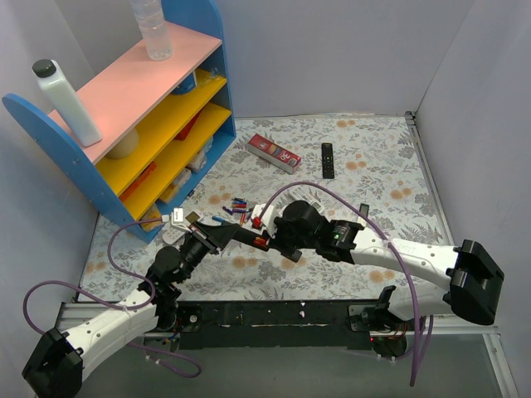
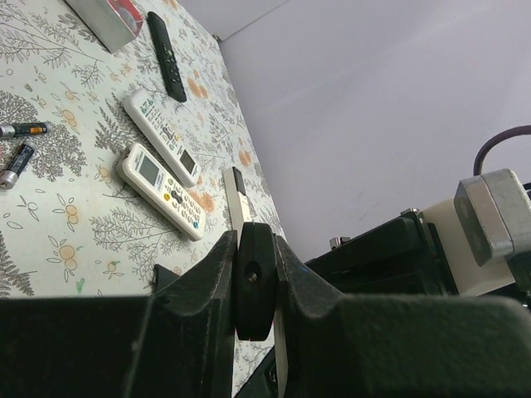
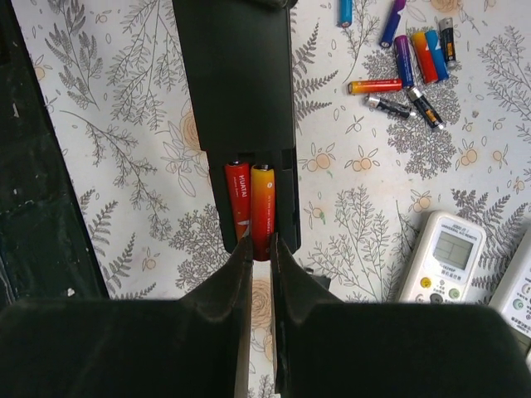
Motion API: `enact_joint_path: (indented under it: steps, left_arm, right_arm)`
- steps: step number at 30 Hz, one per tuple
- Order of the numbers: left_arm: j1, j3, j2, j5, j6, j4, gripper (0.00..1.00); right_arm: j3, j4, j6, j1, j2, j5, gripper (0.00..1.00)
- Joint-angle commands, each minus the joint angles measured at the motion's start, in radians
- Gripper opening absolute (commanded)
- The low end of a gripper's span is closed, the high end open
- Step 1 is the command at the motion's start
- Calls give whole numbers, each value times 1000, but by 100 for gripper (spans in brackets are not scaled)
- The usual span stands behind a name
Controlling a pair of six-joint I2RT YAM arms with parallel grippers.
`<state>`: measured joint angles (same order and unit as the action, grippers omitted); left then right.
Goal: Load the batteries into the remote control
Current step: Load the battery into the remote control.
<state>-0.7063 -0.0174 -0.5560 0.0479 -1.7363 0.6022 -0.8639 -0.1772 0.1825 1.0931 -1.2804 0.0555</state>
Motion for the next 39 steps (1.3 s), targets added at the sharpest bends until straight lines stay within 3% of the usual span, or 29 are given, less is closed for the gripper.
enact_joint_path:
  steps: [1, 6, 14, 23, 28, 39]
  left_arm:
    - [-24, 131, 27, -144, -186, 301, 0]
    - [-24, 128, 5, -166, -190, 326, 0]
    - [-25, 70, -32, -221, -52, 249, 0]
    - [-24, 88, 85, -67, -101, 99, 0]
    - [-25, 22, 134, -28, 19, -53, 0]
    - [-24, 5, 64, -43, 69, -36, 0]
  right_arm:
    - [64, 301, 11, 7, -1, 49, 4]
    - [83, 326, 72, 7, 6, 104, 4]
    - [-83, 73, 83, 7, -99, 75, 3]
    - [-168, -80, 52, 7, -111, -2, 7]
    - [-239, -208, 45, 8, -125, -45, 3]
    - [-389, -401, -1, 7, -177, -100, 1]
